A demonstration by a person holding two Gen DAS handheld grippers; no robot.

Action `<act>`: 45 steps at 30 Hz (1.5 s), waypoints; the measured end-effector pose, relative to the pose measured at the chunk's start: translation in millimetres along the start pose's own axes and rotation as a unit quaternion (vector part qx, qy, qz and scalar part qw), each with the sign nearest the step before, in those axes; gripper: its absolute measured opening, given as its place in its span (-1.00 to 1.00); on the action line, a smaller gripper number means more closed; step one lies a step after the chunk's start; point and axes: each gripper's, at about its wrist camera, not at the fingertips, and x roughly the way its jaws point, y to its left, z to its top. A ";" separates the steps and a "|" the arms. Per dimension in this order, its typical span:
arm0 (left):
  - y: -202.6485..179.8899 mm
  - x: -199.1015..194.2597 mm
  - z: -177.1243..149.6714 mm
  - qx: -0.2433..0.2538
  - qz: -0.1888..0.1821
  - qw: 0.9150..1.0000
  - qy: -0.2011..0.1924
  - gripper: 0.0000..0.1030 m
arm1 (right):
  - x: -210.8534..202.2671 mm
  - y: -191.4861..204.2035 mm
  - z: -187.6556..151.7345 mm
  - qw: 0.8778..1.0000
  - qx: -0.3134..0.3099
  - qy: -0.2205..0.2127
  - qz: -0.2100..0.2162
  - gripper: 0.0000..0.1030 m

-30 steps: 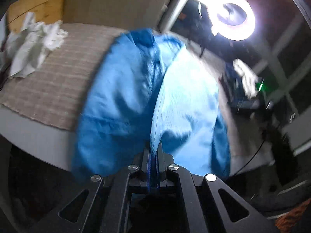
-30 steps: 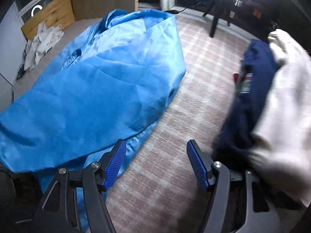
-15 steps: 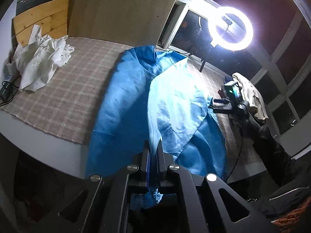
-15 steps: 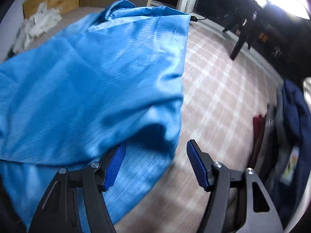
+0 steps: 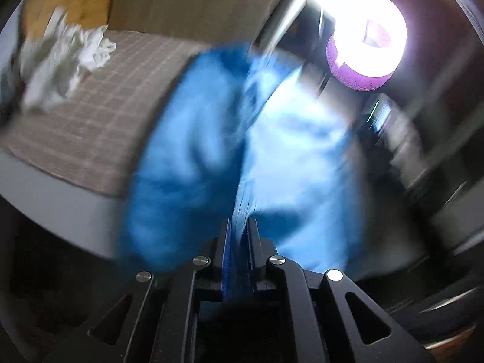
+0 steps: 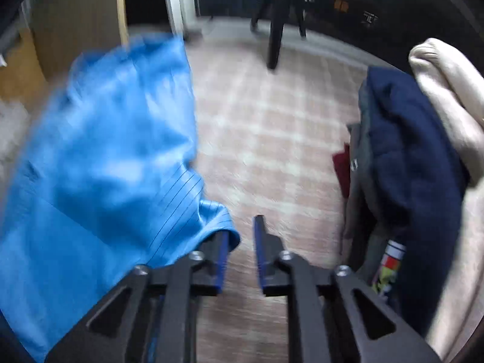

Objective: Fold clothes

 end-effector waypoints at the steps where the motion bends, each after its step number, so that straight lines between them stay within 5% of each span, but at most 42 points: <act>1: -1.9 12.4 -6.5 0.019 0.027 0.999 0.027 -0.80 | 1.1 4.7 -1.7 1.000 -0.015 0.004 -0.013 -0.55; 3: -3.4 23.4 -19.6 0.030 0.033 0.997 0.061 -0.78 | -5.7 5.6 -8.4 1.000 -0.022 0.005 -0.017 -0.46; 6: -20.3 13.4 -35.9 0.069 0.040 0.995 0.058 -0.49 | -22.7 2.5 -18.1 1.000 -0.021 0.000 -0.018 -0.45; 8: -35.7 5.1 -45.2 0.107 0.043 0.992 0.051 -0.11 | -42.6 4.1 -27.0 0.999 -0.030 -0.016 -0.031 -0.45; 9: -41.1 3.2 -48.3 0.119 0.050 0.990 0.048 -0.14 | -56.1 5.7 -32.7 0.999 -0.032 -0.027 -0.034 -0.42; 13: -69.1 5.1 -57.8 0.170 0.005 0.985 0.038 -0.14 | -92.7 7.1 -58.1 0.990 0.035 -0.028 0.130 0.08; 15: -92.2 19.1 -67.5 0.229 -0.015 0.972 0.047 -0.14 | -86.6 16.4 -70.9 0.973 0.062 0.008 0.222 0.08; 16: -104.6 29.6 -74.2 0.271 -0.012 0.961 0.053 -0.13 | -79.1 22.5 -74.5 0.971 0.064 0.021 0.228 0.08; 19: -123.8 60.0 -87.1 0.355 0.020 0.932 0.076 -0.14 | -50.2 32.7 -78.9 0.971 0.078 0.053 0.220 0.08; 21: -122.5 76.0 -86.5 0.371 0.035 0.923 0.094 -0.19 | -36.2 30.4 -78.3 0.967 0.099 0.064 0.228 0.08; 23: -116.0 83.5 -80.7 0.368 0.037 0.923 0.106 -0.68 | -30.4 27.4 -76.5 0.965 0.107 0.058 0.231 0.08; 24: -111.8 80.9 -75.4 0.359 0.024 0.927 0.106 -0.76 | -27.4 25.9 -75.6 0.964 0.112 0.055 0.233 0.06; 26: -104.4 75.1 -65.5 0.342 -0.001 0.934 0.106 -0.96 | -23.5 24.0 -73.7 0.965 0.110 0.049 0.231 -0.27; 28: -102.9 65.2 -58.7 0.330 -0.025 0.939 0.099 -0.96 | -23.3 24.0 -72.6 0.970 0.092 0.047 0.222 -0.74; 33: -119.0 26.4 -48.9 0.311 -0.114 0.940 0.086 -0.97 | -32.0 11.7 -70.1 0.971 0.085 0.038 0.221 -0.89; 41: -196.9 29.4 -67.2 0.357 -0.239 0.897 0.101 -0.92 | -50.0 -16.1 -58.6 0.991 0.048 0.026 0.126 -0.90; 44: -221.7 63.9 -81.7 0.382 -0.232 0.882 0.149 -0.36 | -35.2 -22.5 -66.5 0.991 0.040 0.056 0.118 -0.90; 45: -223.4 70.3 -83.8 0.387 -0.213 0.883 0.159 -0.42 | -29.3 -21.8 -70.4 0.990 0.034 0.071 0.115 -0.88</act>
